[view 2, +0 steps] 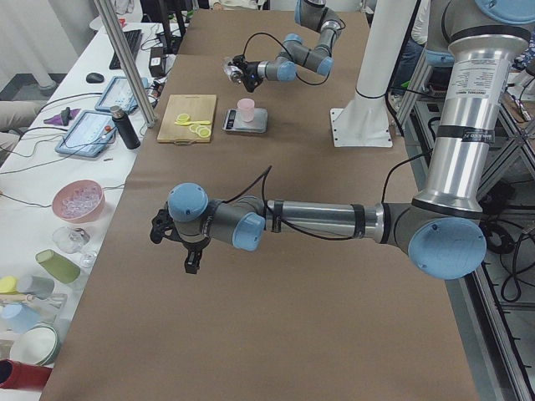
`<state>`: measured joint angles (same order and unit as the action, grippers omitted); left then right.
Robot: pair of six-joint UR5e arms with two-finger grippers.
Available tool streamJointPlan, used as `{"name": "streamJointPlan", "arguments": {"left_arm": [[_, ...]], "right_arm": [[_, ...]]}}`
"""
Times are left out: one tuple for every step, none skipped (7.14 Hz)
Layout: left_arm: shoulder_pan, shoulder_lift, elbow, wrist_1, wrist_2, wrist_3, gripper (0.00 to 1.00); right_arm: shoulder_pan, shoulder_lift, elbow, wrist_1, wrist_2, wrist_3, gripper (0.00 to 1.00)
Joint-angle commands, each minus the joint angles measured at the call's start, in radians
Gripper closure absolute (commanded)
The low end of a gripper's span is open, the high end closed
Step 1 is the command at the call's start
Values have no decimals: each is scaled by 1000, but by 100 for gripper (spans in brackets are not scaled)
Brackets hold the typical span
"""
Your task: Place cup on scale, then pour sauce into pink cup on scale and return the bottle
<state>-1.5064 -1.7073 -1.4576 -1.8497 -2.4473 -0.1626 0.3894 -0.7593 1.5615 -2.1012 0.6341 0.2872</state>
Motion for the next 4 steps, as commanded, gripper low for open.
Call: {"name": "streamJointPlan", "arguments": {"left_arm": [[0, 0, 8, 0, -7, 2, 3], [0, 0, 10, 0, -9, 2, 3], [0, 0, 10, 0, -10, 0, 3], [0, 0, 10, 0, -16, 2, 3]], "right_arm": [[-7, 0, -14, -10, -34, 1, 100], [-11, 4, -29, -10, -49, 1, 100], [-14, 17, -43, -11, -59, 3, 100], [-17, 20, -47, -11, -63, 3, 100]]}}
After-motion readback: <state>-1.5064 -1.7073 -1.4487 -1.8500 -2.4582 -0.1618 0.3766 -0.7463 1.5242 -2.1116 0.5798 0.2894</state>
